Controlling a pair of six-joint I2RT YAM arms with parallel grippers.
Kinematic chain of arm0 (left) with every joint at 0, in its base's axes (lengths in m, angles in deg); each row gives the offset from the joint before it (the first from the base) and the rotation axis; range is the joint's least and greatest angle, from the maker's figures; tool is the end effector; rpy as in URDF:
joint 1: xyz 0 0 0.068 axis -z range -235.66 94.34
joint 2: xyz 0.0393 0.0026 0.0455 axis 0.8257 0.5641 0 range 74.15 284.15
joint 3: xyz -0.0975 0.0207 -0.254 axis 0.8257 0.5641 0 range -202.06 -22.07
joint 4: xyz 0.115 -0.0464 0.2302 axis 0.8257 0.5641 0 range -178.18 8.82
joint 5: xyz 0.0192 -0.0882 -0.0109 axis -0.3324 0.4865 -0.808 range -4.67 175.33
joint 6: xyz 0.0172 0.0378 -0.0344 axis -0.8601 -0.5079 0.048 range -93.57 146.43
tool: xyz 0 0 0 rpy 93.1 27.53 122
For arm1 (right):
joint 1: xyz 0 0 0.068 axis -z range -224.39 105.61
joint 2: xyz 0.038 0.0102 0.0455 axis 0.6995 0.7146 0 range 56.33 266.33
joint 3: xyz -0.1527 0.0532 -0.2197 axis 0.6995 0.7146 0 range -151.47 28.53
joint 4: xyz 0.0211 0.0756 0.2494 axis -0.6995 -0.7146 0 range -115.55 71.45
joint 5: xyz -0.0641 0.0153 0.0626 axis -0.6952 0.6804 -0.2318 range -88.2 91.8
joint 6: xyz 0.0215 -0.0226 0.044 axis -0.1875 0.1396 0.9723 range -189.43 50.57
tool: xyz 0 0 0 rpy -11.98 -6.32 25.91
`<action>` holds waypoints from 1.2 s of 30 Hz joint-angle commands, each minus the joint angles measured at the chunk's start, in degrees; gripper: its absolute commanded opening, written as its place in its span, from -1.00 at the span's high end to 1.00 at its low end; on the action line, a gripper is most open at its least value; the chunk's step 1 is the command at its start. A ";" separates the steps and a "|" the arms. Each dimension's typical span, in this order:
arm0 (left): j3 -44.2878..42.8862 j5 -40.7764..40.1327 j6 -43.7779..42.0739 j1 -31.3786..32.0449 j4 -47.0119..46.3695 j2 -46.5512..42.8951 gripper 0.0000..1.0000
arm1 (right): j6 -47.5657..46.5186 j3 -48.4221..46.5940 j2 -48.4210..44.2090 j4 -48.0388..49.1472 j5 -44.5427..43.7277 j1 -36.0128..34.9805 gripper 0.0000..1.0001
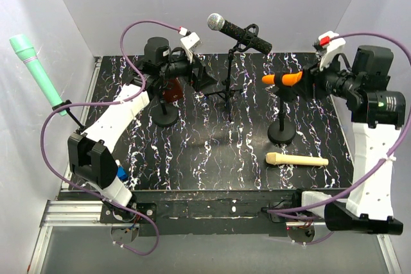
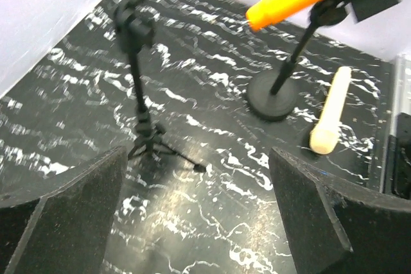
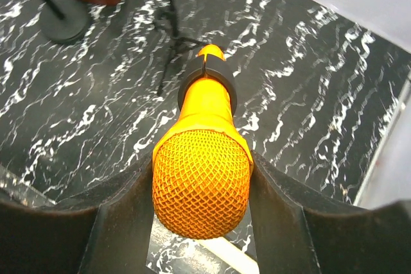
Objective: Remove the microphone from the stand
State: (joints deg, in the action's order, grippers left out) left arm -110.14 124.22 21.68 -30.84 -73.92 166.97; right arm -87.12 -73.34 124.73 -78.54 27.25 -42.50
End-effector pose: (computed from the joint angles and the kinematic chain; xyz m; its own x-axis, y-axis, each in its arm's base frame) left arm 0.3340 -0.1792 0.3837 -0.2230 0.1741 -0.9591 0.8870 0.4444 -0.1256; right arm 0.1895 0.0090 0.4966 -0.3175 -0.2642 -0.9107 -0.4735 0.8763 -0.0891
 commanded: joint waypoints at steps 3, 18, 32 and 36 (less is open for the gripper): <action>-6.14 14.62 -0.87 2.25 -3.98 1.48 -0.83 | -6.12 4.22 -3.98 5.75 22.42 -0.04 0.30; -17.64 17.09 -10.61 3.48 13.30 1.40 -0.92 | -0.95 -3.59 8.66 19.82 32.20 -17.53 0.36; -17.76 17.27 -7.20 3.22 14.31 2.81 -0.96 | 9.87 -2.55 16.76 38.45 34.22 -24.12 0.44; -15.99 17.88 -4.83 3.22 9.92 3.69 -0.73 | 8.73 -1.76 17.03 37.22 34.66 -24.83 0.42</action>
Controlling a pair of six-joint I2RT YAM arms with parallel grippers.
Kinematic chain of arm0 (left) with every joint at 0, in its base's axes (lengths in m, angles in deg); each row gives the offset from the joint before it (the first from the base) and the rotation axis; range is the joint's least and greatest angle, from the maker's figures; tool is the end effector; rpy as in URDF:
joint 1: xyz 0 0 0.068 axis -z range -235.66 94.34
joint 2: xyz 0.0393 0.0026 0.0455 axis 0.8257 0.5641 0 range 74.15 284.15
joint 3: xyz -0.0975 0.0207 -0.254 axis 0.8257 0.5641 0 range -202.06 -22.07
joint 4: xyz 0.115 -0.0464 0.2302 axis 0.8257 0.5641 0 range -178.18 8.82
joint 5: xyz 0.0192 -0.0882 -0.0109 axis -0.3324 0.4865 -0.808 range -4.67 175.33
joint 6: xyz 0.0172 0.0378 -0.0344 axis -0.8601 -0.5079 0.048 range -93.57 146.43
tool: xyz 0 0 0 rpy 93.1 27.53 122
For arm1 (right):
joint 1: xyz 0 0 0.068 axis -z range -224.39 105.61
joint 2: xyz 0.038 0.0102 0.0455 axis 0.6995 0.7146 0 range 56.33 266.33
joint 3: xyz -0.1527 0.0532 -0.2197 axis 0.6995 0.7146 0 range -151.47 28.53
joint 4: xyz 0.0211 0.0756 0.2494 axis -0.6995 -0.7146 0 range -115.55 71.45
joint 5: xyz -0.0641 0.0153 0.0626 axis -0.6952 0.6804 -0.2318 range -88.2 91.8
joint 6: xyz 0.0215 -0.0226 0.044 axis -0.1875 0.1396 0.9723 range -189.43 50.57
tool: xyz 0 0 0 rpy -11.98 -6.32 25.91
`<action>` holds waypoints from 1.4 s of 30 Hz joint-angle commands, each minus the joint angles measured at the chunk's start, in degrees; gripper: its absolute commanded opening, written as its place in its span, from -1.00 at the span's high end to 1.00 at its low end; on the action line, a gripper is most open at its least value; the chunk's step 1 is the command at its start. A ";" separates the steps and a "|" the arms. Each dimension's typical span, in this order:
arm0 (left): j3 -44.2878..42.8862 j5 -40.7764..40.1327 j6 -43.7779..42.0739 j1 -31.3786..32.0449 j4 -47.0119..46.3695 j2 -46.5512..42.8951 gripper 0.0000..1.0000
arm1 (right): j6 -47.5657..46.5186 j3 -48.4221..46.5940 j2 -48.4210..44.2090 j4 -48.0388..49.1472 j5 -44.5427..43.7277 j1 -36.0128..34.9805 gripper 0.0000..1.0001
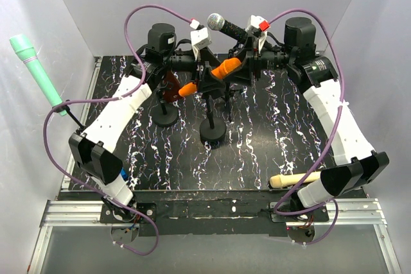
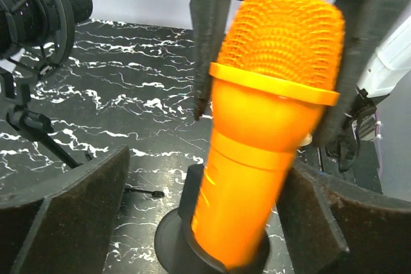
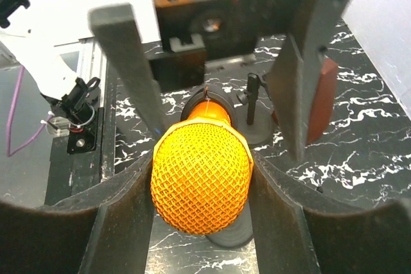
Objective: Remove the microphone from the stand
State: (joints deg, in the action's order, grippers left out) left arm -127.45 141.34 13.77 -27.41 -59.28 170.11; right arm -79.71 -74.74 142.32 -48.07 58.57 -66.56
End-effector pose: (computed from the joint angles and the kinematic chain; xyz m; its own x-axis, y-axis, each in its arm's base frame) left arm 0.3101 -0.2002 0.4442 -0.0778 0.1808 -0.9804 0.9944 0.0850 -0.0632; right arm 0.2750 0.1442 0.4870 -0.0211 -0.1143 -0.9932 -0.9834 0.1814 0.0000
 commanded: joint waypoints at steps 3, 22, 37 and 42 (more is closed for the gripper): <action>0.80 2.17 3.61 -0.21 -5.96 1.24 -0.47 | 1.06 1.57 -0.92 6.67 2.73 -0.94 0.40; 0.70 4.72 3.52 -2.50 -3.24 2.12 0.21 | -5.25 20.10 -10.58 5.34 0.26 3.54 -0.93; -3.86 2.98 -0.07 -2.33 0.63 4.50 -0.10 | -3.17 26.01 -6.37 21.51 -0.51 2.05 -0.73; -3.51 -2.74 -0.17 0.40 -2.79 4.67 -0.33 | -1.41 25.48 -5.58 23.19 -5.35 0.82 -0.53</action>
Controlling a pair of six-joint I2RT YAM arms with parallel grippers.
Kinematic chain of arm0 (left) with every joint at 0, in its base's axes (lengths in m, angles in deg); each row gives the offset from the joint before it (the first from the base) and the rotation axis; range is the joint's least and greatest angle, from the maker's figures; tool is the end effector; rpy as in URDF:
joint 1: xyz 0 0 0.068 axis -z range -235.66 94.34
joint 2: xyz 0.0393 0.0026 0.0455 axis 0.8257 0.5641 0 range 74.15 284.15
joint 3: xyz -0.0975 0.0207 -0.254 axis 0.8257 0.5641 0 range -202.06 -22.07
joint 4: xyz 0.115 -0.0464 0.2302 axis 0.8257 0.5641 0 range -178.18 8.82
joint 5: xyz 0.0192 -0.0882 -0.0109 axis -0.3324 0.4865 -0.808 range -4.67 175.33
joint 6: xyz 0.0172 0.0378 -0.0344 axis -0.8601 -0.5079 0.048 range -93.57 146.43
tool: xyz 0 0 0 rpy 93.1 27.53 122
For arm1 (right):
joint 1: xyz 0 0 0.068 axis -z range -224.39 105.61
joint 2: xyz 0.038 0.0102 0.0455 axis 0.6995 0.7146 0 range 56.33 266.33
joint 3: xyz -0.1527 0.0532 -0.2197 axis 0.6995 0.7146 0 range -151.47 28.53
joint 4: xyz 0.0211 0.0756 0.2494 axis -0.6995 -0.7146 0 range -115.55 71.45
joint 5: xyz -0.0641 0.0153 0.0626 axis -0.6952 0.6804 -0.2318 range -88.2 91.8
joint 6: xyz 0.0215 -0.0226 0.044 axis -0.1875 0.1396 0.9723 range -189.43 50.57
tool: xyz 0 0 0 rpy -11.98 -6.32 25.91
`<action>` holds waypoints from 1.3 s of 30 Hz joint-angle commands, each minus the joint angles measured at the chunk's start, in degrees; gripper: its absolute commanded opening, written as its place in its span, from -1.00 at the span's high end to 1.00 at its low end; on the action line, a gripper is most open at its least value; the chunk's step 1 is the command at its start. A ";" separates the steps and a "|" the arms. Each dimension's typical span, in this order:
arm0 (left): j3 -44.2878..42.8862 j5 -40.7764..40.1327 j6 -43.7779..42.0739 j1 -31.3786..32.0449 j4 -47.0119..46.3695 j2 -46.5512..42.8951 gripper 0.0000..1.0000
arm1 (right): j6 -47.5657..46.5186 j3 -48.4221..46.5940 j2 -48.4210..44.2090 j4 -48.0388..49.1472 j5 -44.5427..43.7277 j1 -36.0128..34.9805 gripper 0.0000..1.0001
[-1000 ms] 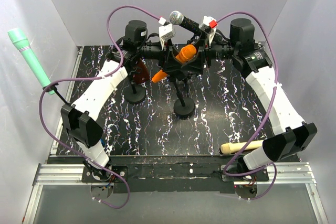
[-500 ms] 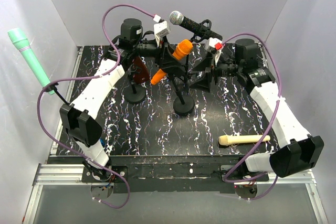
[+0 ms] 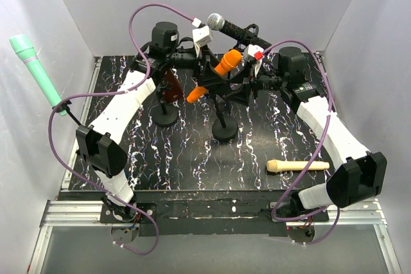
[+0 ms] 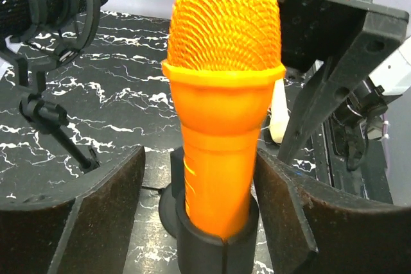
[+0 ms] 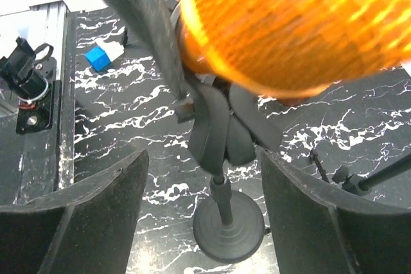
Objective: Remove the microphone from the stand
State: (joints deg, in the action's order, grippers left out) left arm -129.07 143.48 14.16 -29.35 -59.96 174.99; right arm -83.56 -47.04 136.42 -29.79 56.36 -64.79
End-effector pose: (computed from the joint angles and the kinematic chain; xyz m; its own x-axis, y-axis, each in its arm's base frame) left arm 0.3387 -0.2013 0.4240 -0.1294 0.1890 -0.9734 0.9897 0.0859 -0.1149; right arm 0.2848 0.1368 0.3883 -0.0181 -0.1578 -0.9873 -0.9709 0.2387 -0.0204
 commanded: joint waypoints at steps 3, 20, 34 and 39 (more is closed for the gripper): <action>-2.95 -7.43 0.67 3.75 -3.26 0.67 -0.42 | 4.11 -1.69 0.15 6.06 -3.59 -1.04 -0.38; -10.85 -8.16 0.59 6.75 -0.03 2.87 0.35 | 3.85 2.27 -3.89 5.10 -2.71 -0.87 -0.48; -11.74 15.15 2.08 -0.46 -0.54 2.79 1.00 | -0.64 -1.42 -0.03 5.35 3.53 -2.27 -0.82; -10.77 14.54 1.64 -0.46 -0.46 1.65 1.00 | 6.28 -2.65 2.61 12.53 2.31 -3.59 -0.82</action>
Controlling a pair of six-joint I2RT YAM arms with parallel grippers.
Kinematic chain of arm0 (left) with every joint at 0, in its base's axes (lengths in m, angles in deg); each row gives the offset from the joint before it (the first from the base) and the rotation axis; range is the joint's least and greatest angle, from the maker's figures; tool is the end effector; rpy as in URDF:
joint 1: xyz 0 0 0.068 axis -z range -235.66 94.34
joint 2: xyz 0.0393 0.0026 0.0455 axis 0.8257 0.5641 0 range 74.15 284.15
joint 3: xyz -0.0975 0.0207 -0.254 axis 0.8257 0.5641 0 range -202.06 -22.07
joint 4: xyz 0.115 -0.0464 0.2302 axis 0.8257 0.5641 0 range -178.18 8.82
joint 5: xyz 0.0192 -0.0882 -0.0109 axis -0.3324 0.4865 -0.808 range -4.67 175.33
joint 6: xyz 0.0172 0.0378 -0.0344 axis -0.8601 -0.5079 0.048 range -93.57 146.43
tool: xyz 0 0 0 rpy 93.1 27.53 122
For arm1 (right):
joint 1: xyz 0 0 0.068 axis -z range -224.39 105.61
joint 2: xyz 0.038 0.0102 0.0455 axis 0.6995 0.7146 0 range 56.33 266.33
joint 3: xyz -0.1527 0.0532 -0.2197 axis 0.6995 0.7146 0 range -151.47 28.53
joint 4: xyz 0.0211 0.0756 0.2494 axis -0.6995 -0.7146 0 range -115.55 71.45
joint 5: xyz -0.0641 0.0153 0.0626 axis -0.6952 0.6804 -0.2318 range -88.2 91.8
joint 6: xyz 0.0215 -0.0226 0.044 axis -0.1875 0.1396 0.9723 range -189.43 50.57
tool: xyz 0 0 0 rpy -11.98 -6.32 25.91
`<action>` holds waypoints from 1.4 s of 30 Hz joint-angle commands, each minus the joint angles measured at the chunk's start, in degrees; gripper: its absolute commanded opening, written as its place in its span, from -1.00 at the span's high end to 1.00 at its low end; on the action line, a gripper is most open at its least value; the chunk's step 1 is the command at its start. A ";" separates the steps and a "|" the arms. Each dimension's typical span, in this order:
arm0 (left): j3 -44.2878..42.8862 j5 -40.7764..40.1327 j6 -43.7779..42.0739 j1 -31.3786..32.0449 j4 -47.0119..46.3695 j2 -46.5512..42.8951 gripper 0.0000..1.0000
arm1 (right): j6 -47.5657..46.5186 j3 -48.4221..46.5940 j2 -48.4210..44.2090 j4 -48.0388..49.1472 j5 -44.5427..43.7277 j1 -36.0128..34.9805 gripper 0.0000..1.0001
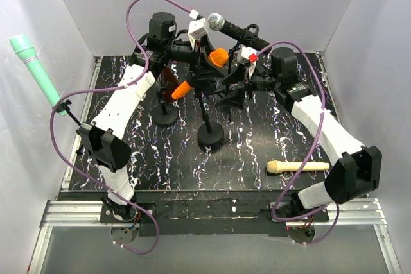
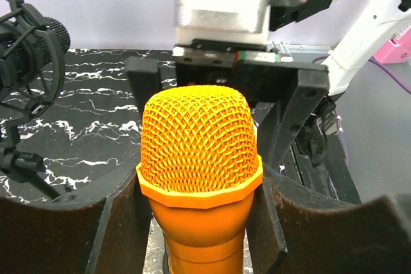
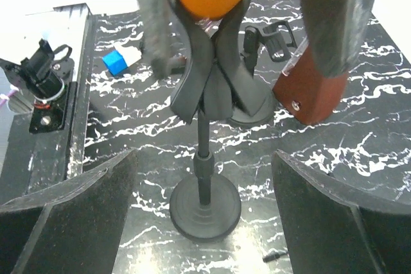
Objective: Remove the microphone from the stand
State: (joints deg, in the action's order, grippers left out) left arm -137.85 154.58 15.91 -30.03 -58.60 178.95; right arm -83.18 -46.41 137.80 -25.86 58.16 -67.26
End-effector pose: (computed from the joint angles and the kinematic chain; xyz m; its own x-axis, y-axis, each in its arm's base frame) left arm 0.3450 -0.2025 0.4468 -0.1090 0.1240 -0.9863 0.9888 -0.0880 -0.1203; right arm 0.2852 0.1524 0.3838 0.0142 -0.1370 -0.9905 -0.9850 0.1684 -0.0374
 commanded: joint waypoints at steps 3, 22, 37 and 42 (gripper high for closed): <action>-1.64 3.17 -0.11 0.21 -1.63 -2.58 1.00 | 10.50 -3.37 2.02 13.45 -1.51 -2.17 -0.83; 1.00 2.20 -0.73 0.21 -2.51 -3.89 1.00 | 12.26 -1.09 5.63 14.78 1.12 -5.08 -0.23; 2.76 0.36 -1.78 0.12 -1.90 -5.04 1.00 | 10.68 6.12 2.20 13.37 -1.25 -4.99 0.13; 3.20 0.36 -0.99 0.12 -2.51 -4.95 1.00 | 11.65 5.24 3.25 14.16 -0.90 -4.99 -0.33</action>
State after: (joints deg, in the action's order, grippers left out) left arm -134.97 155.85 14.47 -28.78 -58.23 178.29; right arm -71.47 -42.12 140.68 -9.91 55.60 -71.89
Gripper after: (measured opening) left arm 0.483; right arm 0.618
